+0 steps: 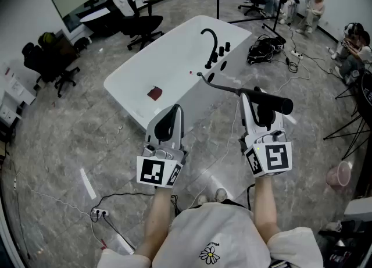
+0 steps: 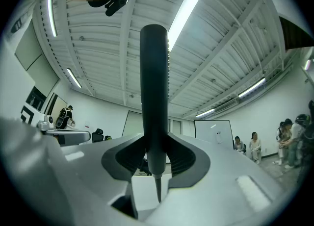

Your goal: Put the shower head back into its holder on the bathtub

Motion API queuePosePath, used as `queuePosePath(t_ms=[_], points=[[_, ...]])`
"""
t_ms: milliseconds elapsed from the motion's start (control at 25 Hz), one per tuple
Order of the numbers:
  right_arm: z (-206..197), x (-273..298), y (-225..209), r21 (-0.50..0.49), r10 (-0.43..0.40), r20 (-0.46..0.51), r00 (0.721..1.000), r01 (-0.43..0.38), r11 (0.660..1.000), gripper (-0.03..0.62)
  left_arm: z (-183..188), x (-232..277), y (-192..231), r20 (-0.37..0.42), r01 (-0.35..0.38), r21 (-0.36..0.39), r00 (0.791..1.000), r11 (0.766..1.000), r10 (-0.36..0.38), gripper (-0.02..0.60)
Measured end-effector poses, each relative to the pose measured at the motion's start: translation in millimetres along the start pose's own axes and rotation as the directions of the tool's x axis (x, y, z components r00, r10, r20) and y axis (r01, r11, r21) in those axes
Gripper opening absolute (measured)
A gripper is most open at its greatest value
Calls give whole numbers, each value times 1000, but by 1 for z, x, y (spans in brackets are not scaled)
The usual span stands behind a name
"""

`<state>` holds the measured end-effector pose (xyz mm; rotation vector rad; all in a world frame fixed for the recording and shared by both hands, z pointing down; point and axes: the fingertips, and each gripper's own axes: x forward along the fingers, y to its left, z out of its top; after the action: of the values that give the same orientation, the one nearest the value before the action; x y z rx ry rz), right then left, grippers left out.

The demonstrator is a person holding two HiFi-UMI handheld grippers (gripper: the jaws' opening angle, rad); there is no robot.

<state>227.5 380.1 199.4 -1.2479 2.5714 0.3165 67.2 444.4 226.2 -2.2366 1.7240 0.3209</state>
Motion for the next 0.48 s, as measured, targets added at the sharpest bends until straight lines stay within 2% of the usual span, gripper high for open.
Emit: queuePosePath(t_ms=[480], points=[[-11,4,-10,-9,28,27,999,-28,1000,140,-33,13,-7,-20,14,-10,1000,1000,-15,3]])
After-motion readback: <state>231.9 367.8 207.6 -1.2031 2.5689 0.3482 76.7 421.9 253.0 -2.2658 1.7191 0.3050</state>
